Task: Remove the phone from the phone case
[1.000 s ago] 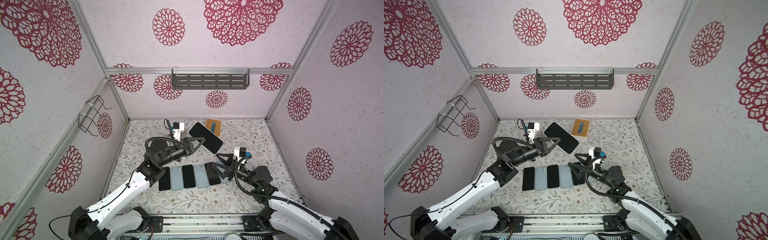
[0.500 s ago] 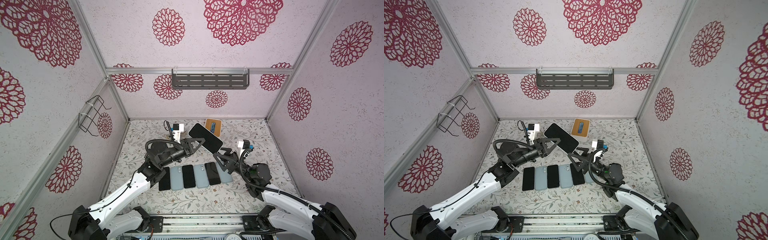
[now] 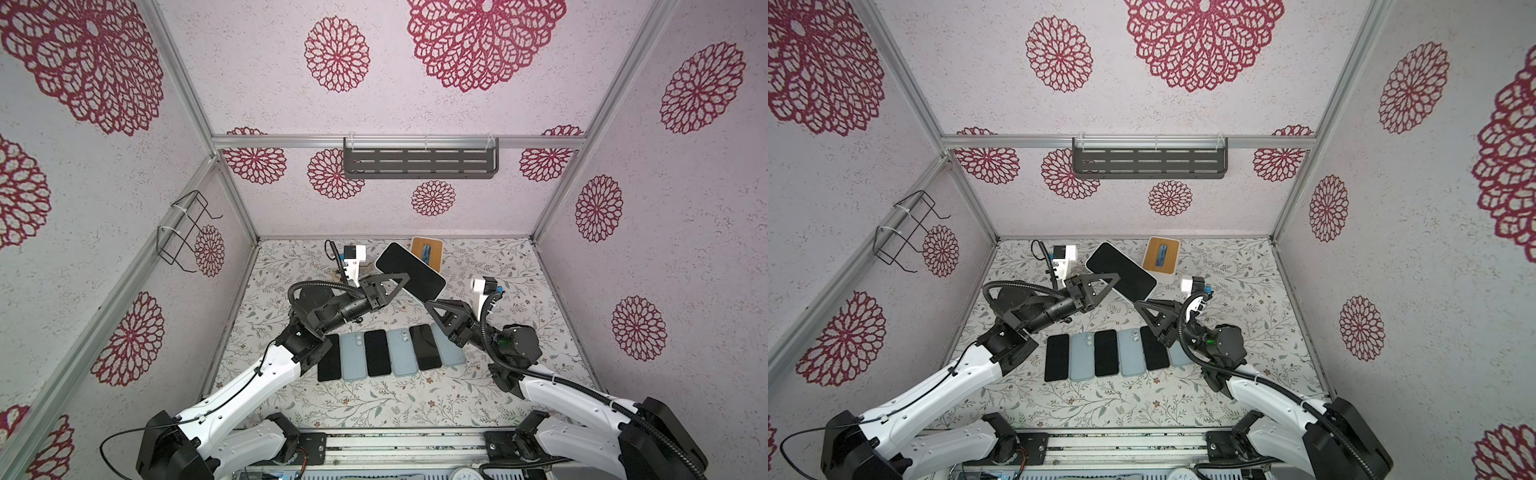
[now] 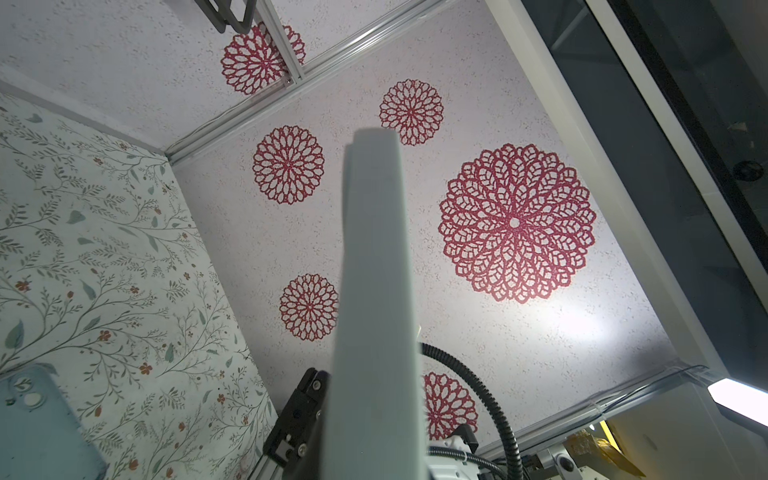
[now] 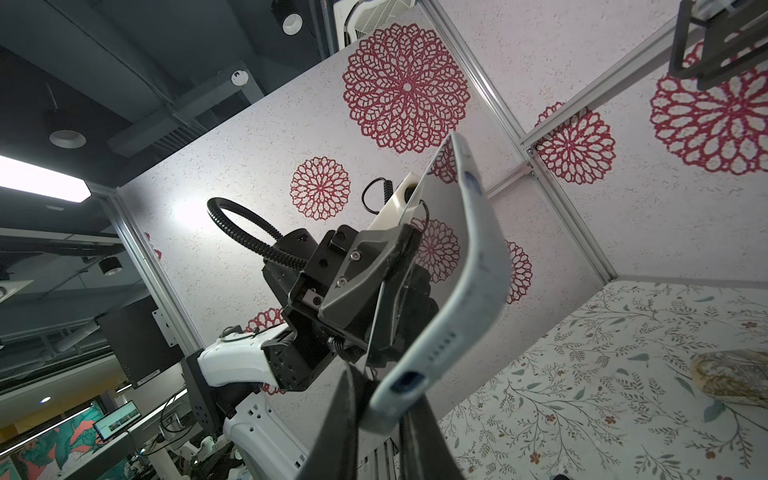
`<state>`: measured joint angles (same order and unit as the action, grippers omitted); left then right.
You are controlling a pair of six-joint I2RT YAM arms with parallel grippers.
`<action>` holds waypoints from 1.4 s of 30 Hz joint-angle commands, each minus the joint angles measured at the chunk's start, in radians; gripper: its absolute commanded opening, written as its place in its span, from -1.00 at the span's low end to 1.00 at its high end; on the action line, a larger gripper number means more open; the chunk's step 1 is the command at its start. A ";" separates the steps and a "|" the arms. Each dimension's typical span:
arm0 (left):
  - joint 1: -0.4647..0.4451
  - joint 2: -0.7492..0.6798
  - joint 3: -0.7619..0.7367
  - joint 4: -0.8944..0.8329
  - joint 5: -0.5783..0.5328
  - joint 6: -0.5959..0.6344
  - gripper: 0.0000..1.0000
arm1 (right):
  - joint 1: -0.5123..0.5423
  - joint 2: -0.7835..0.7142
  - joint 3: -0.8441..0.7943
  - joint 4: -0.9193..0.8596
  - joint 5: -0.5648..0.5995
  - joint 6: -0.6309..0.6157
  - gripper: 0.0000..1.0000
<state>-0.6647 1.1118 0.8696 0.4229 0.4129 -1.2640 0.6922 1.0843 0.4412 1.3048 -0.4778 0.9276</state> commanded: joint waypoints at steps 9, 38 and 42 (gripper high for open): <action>-0.004 0.049 0.070 0.021 0.030 -0.050 -1.00 | -0.001 -0.059 0.017 -0.266 -0.057 -0.420 -0.98; -0.007 0.160 0.074 0.196 0.038 -0.118 -1.00 | -0.040 -0.146 -0.055 -0.168 0.062 -0.322 0.37; -0.006 0.152 0.063 0.197 0.033 -0.115 -1.00 | -0.040 -0.120 -0.052 -0.075 0.021 -0.245 0.37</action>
<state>-0.6754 1.2846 0.9329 0.5243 0.4568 -1.3804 0.6533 0.9615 0.3672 1.0634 -0.4026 0.5701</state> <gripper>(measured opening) 0.129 0.683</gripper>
